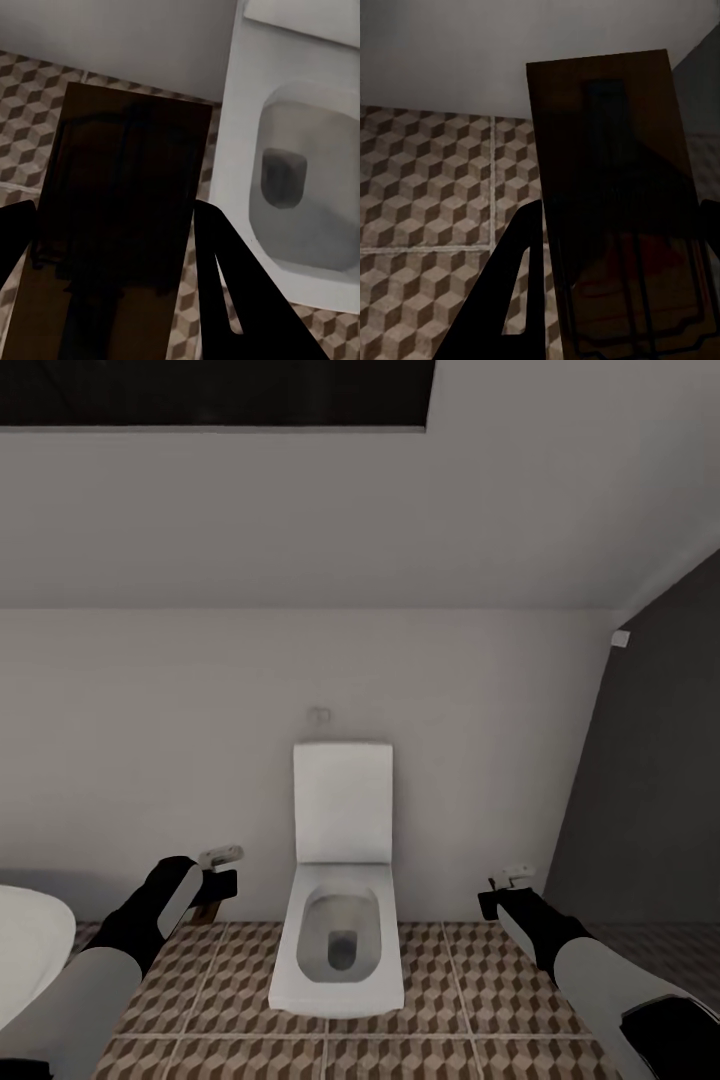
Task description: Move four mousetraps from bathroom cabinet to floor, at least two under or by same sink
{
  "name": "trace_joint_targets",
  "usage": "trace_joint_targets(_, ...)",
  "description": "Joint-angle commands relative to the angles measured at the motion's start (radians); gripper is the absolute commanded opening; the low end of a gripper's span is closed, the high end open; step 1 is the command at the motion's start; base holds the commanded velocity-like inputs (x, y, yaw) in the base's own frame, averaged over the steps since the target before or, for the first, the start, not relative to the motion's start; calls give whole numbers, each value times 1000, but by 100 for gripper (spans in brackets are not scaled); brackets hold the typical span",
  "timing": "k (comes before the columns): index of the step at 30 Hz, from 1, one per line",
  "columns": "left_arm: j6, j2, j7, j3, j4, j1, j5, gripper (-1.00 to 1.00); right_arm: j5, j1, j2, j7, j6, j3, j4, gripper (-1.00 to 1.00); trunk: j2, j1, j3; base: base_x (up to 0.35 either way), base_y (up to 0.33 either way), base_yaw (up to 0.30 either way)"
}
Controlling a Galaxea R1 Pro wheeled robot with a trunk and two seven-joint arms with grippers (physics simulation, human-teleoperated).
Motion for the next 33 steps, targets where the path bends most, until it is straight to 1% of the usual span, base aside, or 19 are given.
trace_joint_targets(1,2,1,9,-6,-1,-1,7,-100,-12,0,-1,-5,5,8,-3,-100,-8,4,-4,0,0,0)
trace_joint_targets(6,-3,3,9,-6,2,-1,5,-100,-16,0,-1,-6,6,10,-3,-100,-43,23,-20,0,0,0)
trace_joint_targets(9,-6,3,8,-6,4,-1,-12,-100,-15,0,-1,-5,5,9,-3,-100,-64,35,-29,0,0,0)
trace_joint_targets(10,-12,3,8,-6,7,-1,-28,-100,-15,0,-1,-5,5,9,-3,-100,-71,38,-33,0,0,0)
trace_joint_targets(12,-24,3,8,-6,10,-1,-50,-100,-15,0,-1,-5,5,9,-3,-100,-85,46,-39,0,0,0)
trace_joint_targets(13,-43,2,8,-5,13,-1,-74,-100,-15,0,-1,-5,5,8,-3,-100,-92,50,-42,0,0,0)
trace_joint_targets(14,-53,2,8,-5,15,-1,-85,-100,-14,0,-1,-5,4,8,-3,-100,-99,54,-45,0,0,0)
trace_joint_targets(15,-71,1,8,-3,16,-1,-106,-100,-14,0,-1,-5,4,8,-3,-100,-106,58,-48,0,0,0)
trace_joint_targets(17,-87,0,8,-1,18,-1,-128,-100,-13,0,-1,-5,5,8,-3,-100,-120,65,-55,0,0,0)
trace_joint_targets(22,-101,1,8,3,20,-1,-146,-100,-16,0,-1,-5,5,9,-3,-100,-155,84,-70,0,0,0)
trace_joint_targets(30,-110,2,-1,4,20,0,-146,-100,-13,0,-1,-8,4,8,-3,-100,-211,115,-95,0,0,0)
trace_joint_targets(33,-113,3,-1,2,41,-1,-146,-100,-21,0,0,-10,-47,7,7,-100,-232,127,-105,0,0,0)
